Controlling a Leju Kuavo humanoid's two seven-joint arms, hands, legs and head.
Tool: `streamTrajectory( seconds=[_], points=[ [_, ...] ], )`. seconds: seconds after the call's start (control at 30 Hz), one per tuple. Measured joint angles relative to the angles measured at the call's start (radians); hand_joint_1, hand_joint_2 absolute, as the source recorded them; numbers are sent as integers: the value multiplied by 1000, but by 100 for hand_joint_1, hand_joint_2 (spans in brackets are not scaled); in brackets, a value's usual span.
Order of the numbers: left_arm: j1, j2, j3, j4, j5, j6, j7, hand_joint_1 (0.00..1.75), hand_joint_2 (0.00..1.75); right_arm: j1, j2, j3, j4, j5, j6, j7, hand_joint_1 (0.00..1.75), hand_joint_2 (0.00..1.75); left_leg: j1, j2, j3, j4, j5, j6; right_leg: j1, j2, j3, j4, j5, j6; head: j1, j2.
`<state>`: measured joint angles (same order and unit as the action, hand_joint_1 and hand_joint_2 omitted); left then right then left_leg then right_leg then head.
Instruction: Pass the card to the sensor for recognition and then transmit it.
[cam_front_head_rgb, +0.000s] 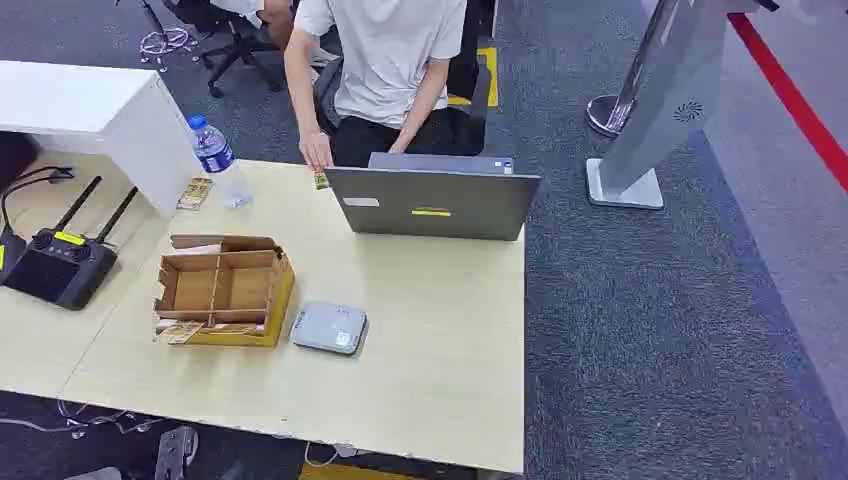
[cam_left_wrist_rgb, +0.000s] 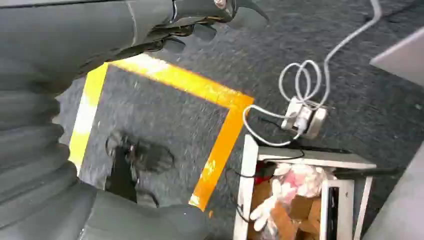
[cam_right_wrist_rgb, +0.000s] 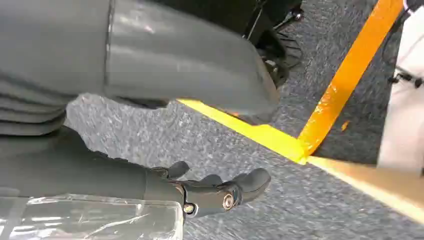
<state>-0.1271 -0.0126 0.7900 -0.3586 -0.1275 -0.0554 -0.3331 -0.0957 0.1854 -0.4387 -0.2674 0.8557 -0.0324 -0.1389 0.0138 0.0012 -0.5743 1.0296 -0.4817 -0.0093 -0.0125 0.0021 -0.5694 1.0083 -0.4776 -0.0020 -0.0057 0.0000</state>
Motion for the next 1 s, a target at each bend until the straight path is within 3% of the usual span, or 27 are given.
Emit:
streamTrajectory(
  seconds=[0.27,0.77,0.8,1.0],
  points=[
    [1,80,-25,24,-202,-113,-65,0,175,-37,30,-38,22,148,-3,-5,0,0,0,0,0,0,0,-1,0,0,0,0,0,0,0,0],
    [21,232,-172,77,-565,-400,-180,0,175,-80,62,-62,54,380,10,-12,0,0,0,0,-1,0,1,0,0,0,0,0,0,0,1,0],
    [24,240,-187,80,-586,-414,-183,0,175,-82,62,-64,56,390,9,-10,0,175,0,0,-1,0,1,0,0,0,0,0,0,0,0,0],
    [31,292,-247,96,-680,-465,-184,0,175,-96,65,-70,64,426,-1,16,0,175,0,0,-1,0,1,-1,0,0,0,1,0,0,0,0]
  ],
)
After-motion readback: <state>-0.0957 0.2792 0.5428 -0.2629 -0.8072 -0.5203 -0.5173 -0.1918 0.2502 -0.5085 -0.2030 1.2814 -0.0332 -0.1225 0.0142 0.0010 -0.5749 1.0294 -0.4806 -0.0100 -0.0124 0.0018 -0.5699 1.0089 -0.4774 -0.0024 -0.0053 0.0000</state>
